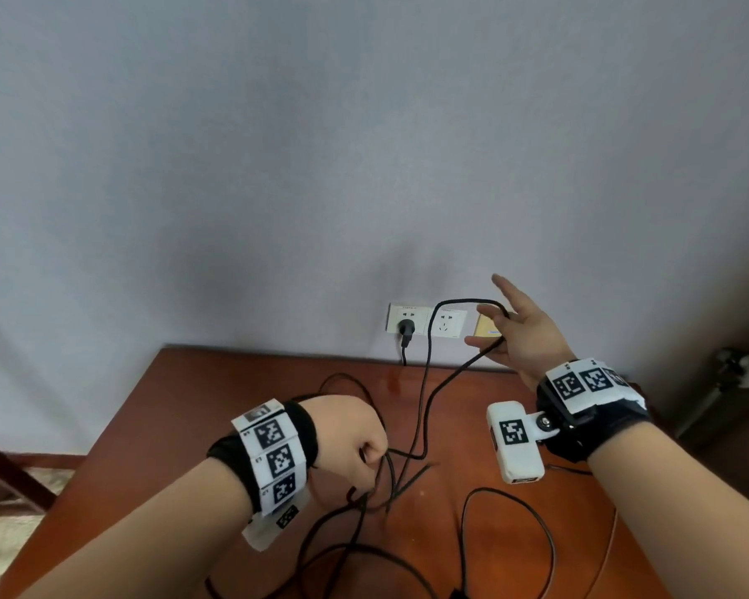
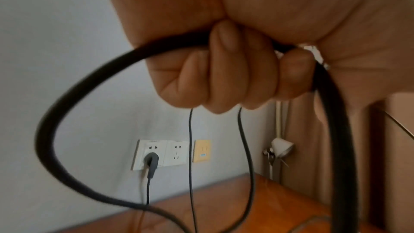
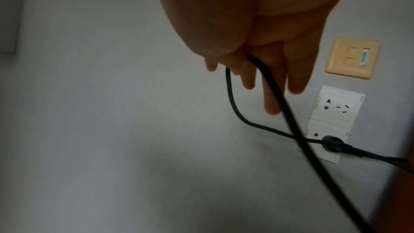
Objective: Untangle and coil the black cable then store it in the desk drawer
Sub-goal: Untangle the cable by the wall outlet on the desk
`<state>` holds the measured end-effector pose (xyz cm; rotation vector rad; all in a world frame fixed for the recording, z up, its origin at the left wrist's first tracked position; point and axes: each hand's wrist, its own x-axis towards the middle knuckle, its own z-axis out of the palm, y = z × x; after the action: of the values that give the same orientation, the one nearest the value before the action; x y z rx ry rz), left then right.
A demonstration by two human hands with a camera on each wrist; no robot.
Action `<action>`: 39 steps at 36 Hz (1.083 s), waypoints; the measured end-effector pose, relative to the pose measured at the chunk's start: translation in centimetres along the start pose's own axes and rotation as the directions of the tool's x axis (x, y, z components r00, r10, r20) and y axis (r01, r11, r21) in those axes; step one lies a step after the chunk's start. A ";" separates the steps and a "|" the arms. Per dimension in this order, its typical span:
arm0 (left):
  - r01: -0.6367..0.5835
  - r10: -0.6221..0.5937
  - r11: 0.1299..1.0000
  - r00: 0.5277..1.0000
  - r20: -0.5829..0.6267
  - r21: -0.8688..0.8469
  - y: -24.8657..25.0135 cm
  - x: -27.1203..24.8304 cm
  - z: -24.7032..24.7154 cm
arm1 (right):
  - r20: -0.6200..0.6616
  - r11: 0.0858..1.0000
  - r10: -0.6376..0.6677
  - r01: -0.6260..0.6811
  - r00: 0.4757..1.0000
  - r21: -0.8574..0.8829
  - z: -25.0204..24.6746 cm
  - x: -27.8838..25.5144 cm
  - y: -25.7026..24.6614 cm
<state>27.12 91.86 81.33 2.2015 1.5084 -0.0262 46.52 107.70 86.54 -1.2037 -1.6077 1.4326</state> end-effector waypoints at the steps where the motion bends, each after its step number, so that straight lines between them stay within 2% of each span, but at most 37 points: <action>1: -0.002 0.001 1.000 1.000 0.011 0.010 0.2 0.3 0.4 | 0.001 1.000 -0.012 0.012 1.000 -0.006 0.0 -0.2 -0.1; 3: 0.000 0.000 1.000 1.000 0.031 0.004 0.4 0.8 1.1 | 0.014 1.000 -0.009 0.009 1.000 0.000 0.1 -0.2 -0.3; 6: 0.033 -0.033 0.999 0.999 0.025 -0.020 0.6 1.6 1.9 | 0.114 0.996 0.031 -0.040 0.993 0.074 0.5 -0.3 -0.7; 9: 0.081 -0.085 0.996 0.993 -0.086 -0.042 0.4 2.2 1.8 | 0.167 0.998 0.066 -0.067 0.984 0.003 1.0 -0.3 -1.4; 11: 0.126 -0.134 0.991 0.971 -0.196 -0.053 0.2 2.3 1.1 | 0.202 0.993 0.000 0.023 0.979 -0.113 1.3 -0.7 -1.4; 12: 0.150 -0.164 0.986 0.944 -0.288 -0.071 0.1 2.3 0.8 | 0.222 0.979 -0.056 0.098 0.973 -0.181 1.4 -1.0 -1.2; 13: 0.172 -0.200 0.980 0.896 -0.397 -0.105 0.1 2.2 0.5 | 0.233 0.949 -0.117 0.178 0.965 -0.262 1.4 -1.1 -1.0; 15: 0.202 -0.266 0.964 0.767 -0.583 -0.174 0.3 2.0 0.0 | 0.253 0.831 -0.224 0.320 0.941 -0.455 1.4 -1.2 -0.7; 16: 0.204 -0.284 0.959 0.721 -0.632 -0.198 0.4 2.0 -0.2 | 0.276 0.756 -0.262 0.375 0.925 -0.537 1.4 -1.2 -0.8; 18: 0.176 -0.299 0.952 0.698 -0.651 -0.249 1.0 2.1 -0.8 | 0.328 0.654 -0.307 0.448 0.893 -0.609 1.6 -1.5 -1.1; 20: 0.140 -0.284 0.955 0.686 -0.670 -0.262 1.9 2.2 -1.5 | 0.380 0.611 -0.329 0.502 0.864 -0.612 2.0 -1.9 -1.5; 22: 0.116 -0.240 0.970 0.631 -0.738 -0.216 2.6 2.5 -2.3 | 0.428 0.545 -0.351 0.554 0.833 -0.630 2.5 -2.2 -1.8; 23: 0.101 -0.229 0.972 0.624 -0.747 -0.214 3.0 2.6 -2.7 | 0.443 0.501 -0.379 0.582 0.813 -0.640 2.8 -2.3 -1.9; 26: 0.047 -0.275 0.938 0.704 -0.654 -0.344 3.8 3.0 -3.8 | 0.442 0.418 -0.498 0.653 0.746 -0.631 3.4 -2.5 -1.7; 28: 0.062 -0.304 0.925 0.716 -0.629 -0.376 3.9 3.2 -4.1 | 0.388 0.379 -0.589 0.666 0.709 -0.642 3.5 -2.5 -1.4; 31: 0.030 -0.279 0.937 0.661 -0.697 -0.347 3.5 2.9 -4.3 | 0.315 0.395 -0.645 0.657 0.696 -0.641 3.4 -2.4 -1.0; 36: -0.105 -0.185 0.948 0.581 -0.793 -0.299 3.4 2.4 -4.9 | 0.377 0.504 -0.591 0.691 0.713 -0.518 3.3 -2.7 -0.7; 39: -0.114 -0.155 0.959 0.551 -0.820 -0.258 3.0 2.1 -5.5 | 0.382 0.553 -0.565 0.679 0.732 -0.482 3.3 -2.8 -0.6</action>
<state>29.32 95.00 86.74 2.0069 1.8173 1.3554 44.37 103.91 86.78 -0.6381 -2.4176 0.5703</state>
